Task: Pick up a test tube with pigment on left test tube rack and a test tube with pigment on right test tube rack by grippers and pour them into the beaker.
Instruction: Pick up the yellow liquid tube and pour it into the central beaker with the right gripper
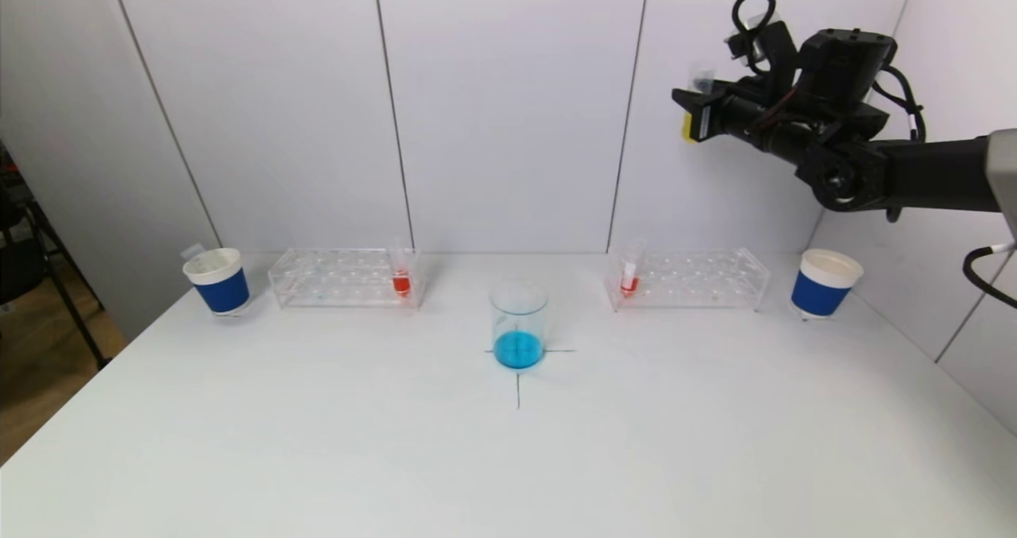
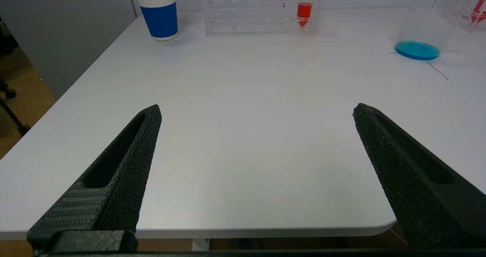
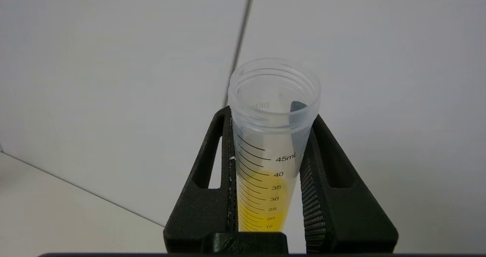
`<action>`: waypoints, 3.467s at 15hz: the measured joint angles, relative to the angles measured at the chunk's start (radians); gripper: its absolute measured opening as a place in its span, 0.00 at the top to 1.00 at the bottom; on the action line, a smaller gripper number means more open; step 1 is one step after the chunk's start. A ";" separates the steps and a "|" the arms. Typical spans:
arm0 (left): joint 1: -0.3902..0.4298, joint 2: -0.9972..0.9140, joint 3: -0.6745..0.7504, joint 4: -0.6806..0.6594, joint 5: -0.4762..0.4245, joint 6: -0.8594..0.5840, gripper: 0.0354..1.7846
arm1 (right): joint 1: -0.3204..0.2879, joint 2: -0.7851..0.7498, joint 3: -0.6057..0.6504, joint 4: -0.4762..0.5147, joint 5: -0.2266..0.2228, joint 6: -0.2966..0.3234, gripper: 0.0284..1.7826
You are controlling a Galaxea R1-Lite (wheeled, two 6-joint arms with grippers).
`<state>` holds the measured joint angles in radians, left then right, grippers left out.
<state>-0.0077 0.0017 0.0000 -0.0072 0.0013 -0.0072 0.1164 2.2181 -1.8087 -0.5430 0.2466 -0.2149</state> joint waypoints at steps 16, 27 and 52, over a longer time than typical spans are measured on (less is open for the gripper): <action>0.000 0.000 0.000 0.000 0.000 0.000 0.01 | 0.204 0.113 -0.059 0.074 0.390 -0.526 0.72; 0.000 0.000 0.000 0.000 0.000 0.000 0.01 | 0.271 0.183 -0.029 -0.063 0.409 -0.817 0.72; 0.000 0.000 0.000 0.000 0.000 0.000 0.01 | 0.265 0.167 0.257 -0.262 0.451 -1.219 0.72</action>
<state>-0.0077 0.0017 0.0000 -0.0072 0.0013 -0.0072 0.3815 2.3851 -1.5515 -0.8053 0.6974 -1.4340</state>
